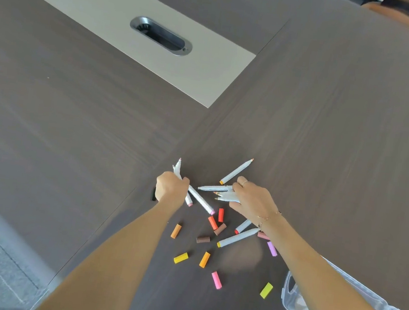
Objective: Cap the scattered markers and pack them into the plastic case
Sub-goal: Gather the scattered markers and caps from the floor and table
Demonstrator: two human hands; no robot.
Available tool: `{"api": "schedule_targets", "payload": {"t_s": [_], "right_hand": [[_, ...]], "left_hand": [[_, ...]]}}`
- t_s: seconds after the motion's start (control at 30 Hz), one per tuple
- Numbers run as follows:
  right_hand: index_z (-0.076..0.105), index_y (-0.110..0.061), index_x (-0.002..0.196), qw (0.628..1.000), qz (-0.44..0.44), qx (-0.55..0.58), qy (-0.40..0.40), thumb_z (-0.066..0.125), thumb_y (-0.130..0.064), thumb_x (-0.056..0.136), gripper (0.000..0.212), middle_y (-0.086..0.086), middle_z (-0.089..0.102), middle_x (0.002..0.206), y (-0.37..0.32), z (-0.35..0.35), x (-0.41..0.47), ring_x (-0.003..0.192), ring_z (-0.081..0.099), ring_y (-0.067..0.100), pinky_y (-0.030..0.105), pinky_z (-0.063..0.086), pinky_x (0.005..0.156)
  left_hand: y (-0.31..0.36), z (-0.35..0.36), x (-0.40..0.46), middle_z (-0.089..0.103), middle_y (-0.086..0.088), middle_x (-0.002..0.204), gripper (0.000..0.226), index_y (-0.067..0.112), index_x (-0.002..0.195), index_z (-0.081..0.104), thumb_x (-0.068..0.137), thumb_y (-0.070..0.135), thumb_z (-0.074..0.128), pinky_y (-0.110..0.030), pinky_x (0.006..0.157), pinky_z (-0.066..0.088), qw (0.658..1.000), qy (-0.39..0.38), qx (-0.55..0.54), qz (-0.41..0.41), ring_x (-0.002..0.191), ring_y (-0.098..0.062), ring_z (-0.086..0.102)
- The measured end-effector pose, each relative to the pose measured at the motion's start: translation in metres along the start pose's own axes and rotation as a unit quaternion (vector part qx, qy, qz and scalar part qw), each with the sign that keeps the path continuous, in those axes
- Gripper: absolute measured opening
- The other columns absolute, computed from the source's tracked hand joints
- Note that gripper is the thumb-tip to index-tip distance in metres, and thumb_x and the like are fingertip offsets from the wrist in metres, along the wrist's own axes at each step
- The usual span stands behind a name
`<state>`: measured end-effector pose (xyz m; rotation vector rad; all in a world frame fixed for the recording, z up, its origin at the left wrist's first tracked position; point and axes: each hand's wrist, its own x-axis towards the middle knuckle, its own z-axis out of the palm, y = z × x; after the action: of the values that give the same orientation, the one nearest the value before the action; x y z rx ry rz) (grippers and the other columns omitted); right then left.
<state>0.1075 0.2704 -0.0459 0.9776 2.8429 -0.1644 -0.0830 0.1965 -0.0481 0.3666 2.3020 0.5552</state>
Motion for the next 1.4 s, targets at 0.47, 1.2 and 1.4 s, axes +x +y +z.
{"api": "schedule_targets", "payload": {"t_s": [0.47,1.2,1.4], "right_hand": [[0.050,-0.007,0.108,0.995,-0.006,0.048,-0.082,0.050,-0.002,0.087,0.022,0.009,0.063,0.099,-0.023,0.012,0.025,0.075,0.065,0.032,0.027,0.033,0.051],[0.053,-0.008,0.086,0.670,0.591,0.448,-0.020,0.057,-0.026,0.079,0.019,0.005,0.058,0.069,0.006,-0.001,-0.040,0.061,0.064,0.028,0.031,0.055,0.052],[0.057,-0.009,0.096,0.698,0.584,0.413,-0.043,0.060,-0.032,0.080,0.029,0.006,0.066,0.088,-0.021,0.012,-0.030,0.080,0.065,0.027,0.028,0.046,0.063]], "left_hand": [[-0.020,-0.011,0.005,0.061,-0.009,0.059,0.026,0.004,0.078,0.052,0.085,0.026,0.042,-0.022,0.045,0.034,0.999,0.000,0.023,0.033,0.045,-0.019,0.052],[0.028,0.036,-0.014,0.046,-0.009,0.085,0.022,0.003,0.083,0.051,0.087,0.024,0.049,-0.027,0.052,0.031,0.976,-0.040,0.163,0.140,0.068,-0.027,0.046],[0.055,0.045,-0.002,0.050,-0.016,0.086,0.011,0.005,0.091,0.040,0.089,0.013,0.046,-0.030,0.053,0.035,0.978,-0.068,0.080,0.179,0.068,-0.029,0.045]]}}
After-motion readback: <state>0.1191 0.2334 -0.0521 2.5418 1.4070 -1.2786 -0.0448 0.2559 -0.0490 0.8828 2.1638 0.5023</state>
